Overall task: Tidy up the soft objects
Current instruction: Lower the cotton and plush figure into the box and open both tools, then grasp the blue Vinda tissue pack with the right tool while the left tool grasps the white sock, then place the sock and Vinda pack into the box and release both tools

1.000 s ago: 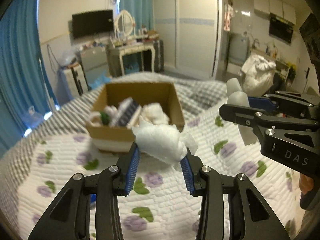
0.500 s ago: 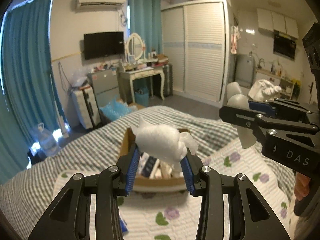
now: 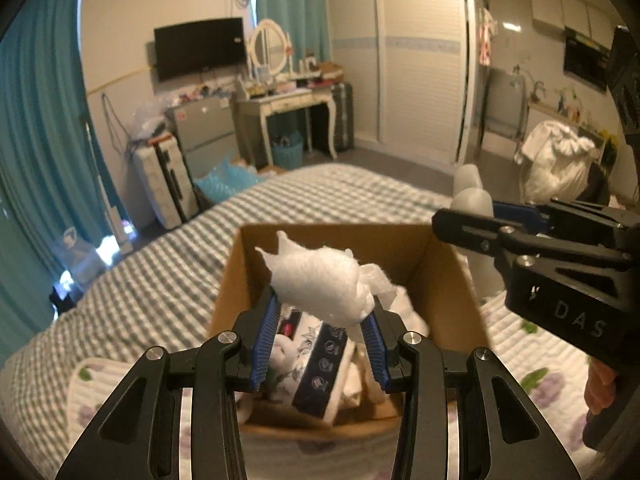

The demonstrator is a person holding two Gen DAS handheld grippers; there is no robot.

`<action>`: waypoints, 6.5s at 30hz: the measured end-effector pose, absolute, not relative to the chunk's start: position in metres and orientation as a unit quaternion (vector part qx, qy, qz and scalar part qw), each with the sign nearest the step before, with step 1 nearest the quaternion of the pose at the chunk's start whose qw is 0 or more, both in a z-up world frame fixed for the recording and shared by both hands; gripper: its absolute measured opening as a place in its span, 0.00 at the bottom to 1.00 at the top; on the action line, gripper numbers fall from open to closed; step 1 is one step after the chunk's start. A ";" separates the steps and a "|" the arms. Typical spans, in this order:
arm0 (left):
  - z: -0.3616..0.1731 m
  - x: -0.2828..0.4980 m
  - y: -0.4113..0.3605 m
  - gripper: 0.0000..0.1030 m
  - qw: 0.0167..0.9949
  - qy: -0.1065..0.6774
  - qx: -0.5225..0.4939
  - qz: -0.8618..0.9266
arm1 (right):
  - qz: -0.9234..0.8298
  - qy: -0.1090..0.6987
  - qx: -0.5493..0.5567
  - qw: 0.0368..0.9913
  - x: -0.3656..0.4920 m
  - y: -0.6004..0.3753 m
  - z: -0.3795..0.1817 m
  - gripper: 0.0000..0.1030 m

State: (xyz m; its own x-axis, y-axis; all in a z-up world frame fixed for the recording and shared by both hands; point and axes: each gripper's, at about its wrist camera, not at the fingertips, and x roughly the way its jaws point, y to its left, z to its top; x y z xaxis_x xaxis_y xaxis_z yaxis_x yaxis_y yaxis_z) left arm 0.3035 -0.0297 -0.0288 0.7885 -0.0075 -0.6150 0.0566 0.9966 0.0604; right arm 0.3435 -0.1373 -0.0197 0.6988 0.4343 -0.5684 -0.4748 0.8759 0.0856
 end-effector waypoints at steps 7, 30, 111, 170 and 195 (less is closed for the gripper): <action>-0.051 0.318 -0.033 0.40 0.943 0.330 0.029 -0.042 | 0.255 0.335 -0.018 0.907 0.376 -0.145 -0.062 0.30; 0.136 0.147 -0.014 0.76 0.980 0.186 0.063 0.039 | 0.227 0.208 -0.032 0.951 0.197 -0.177 0.137 0.68; -0.144 0.186 0.069 0.28 0.896 0.440 0.053 -0.021 | 0.215 0.377 0.029 0.901 0.178 -0.074 -0.150 0.63; -0.049 0.307 -0.041 0.31 0.939 0.336 0.034 -0.067 | 0.225 0.302 -0.028 0.926 0.335 -0.151 -0.036 0.62; 0.095 0.193 -0.037 0.82 0.976 0.213 0.049 -0.001 | 0.192 0.220 -0.007 0.956 0.239 -0.176 0.110 0.79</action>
State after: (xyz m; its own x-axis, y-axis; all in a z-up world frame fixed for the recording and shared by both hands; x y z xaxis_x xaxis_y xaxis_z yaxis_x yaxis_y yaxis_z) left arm 0.1935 -0.0367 0.0949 0.9094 0.0187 -0.4155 0.0228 0.9953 0.0946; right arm 0.2388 -0.1758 0.1103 0.8294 0.3648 -0.4230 -0.3708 0.9260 0.0715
